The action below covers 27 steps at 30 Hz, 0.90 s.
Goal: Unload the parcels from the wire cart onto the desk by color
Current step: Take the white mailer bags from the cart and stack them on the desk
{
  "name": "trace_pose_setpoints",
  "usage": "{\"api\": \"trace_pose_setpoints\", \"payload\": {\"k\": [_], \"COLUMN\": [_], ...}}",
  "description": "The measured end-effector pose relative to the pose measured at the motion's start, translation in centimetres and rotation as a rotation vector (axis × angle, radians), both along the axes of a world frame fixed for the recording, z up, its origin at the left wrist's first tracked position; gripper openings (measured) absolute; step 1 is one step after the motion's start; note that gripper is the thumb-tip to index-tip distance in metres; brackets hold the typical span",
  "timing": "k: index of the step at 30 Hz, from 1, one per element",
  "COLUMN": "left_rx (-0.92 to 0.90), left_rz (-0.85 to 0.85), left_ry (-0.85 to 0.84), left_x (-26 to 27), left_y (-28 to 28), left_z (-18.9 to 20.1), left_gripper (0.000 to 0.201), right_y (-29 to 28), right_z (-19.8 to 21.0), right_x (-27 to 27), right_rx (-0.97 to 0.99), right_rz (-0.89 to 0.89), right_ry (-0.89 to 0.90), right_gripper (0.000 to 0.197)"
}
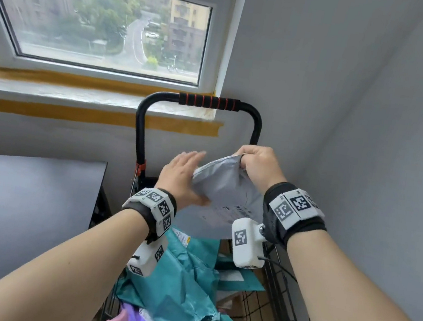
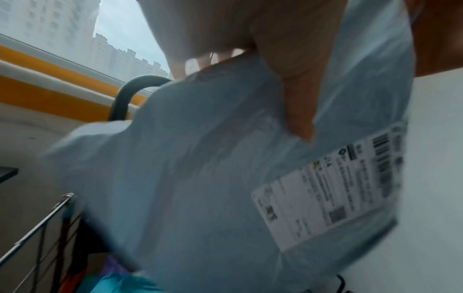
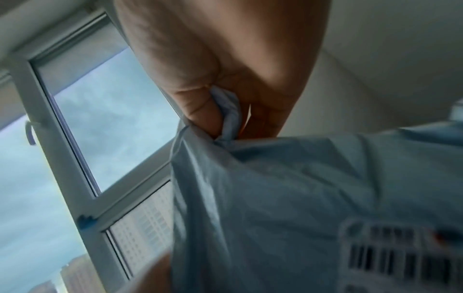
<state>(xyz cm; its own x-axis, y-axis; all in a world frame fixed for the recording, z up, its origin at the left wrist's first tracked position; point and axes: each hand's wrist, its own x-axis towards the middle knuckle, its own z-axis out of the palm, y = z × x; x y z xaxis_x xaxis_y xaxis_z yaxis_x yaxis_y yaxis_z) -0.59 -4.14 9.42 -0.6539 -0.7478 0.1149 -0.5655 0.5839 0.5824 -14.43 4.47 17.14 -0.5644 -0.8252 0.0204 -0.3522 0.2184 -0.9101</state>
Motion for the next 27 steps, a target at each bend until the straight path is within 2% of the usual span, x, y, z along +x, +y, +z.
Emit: {"api": "trace_pose_setpoints", "payload": {"k": [2,3,6,8,10,14,16,18,19,20,24,26,27], "left_rx": [0.083,0.114,0.144,0.192,0.259,0.363,0.412,0.472,0.497,0.507,0.505,0.503,0.499], "left_rz": [-0.066,-0.073,-0.012,0.047,0.092,0.164,0.190,0.217,0.228,0.234,0.317,0.398,0.440], "left_ry": [-0.016,-0.010,0.020,0.020,0.060,0.210,0.267,0.332,0.358,0.368,0.383,0.399,0.421], "left_x": [-0.4,-0.4,0.4,1.3,2.4,4.2,5.1,6.1,6.5,7.1,9.8,11.4,12.2], "left_y": [1.1,1.7,2.5,2.6,2.5,2.6,3.0,3.6,3.9,4.2,4.9,5.5,5.8], "left_z": [0.6,0.7,0.7,0.6,0.4,0.8,1.3,1.8,2.1,2.3,1.9,1.5,1.6], "left_gripper": [0.049,0.033,0.013,0.017,0.016,0.015,0.023,0.020,0.015,0.011,0.012,0.010,0.012], "right_y": [0.4,0.8,2.3,3.7,5.1,6.4,6.1,5.7,5.3,5.0,3.0,2.2,1.8], "right_z": [0.4,0.6,0.9,0.3,-1.0,-5.0,-6.6,-7.1,-7.3,-7.5,-8.3,-8.2,-7.9], "right_x": [0.2,0.1,-1.4,-3.2,-4.6,-4.8,-4.0,-2.7,-2.2,-1.9,-0.8,1.0,2.1], "right_rx": [-0.043,-0.072,-0.175,-0.155,-0.017,0.276,0.264,0.209,0.190,0.156,0.041,0.028,0.008], "right_rz": [-0.011,-0.033,-0.236,-0.425,-0.497,-0.370,-0.317,-0.270,-0.249,-0.237,-0.329,-0.315,-0.291], "right_ry": [0.017,0.030,0.081,0.090,0.042,-0.074,-0.241,-0.396,-0.416,-0.419,-0.264,-0.222,-0.260], "right_gripper": [0.040,0.038,0.027,0.039,0.051,0.064,0.063,0.039,0.021,0.015,0.039,0.040,0.038]}}
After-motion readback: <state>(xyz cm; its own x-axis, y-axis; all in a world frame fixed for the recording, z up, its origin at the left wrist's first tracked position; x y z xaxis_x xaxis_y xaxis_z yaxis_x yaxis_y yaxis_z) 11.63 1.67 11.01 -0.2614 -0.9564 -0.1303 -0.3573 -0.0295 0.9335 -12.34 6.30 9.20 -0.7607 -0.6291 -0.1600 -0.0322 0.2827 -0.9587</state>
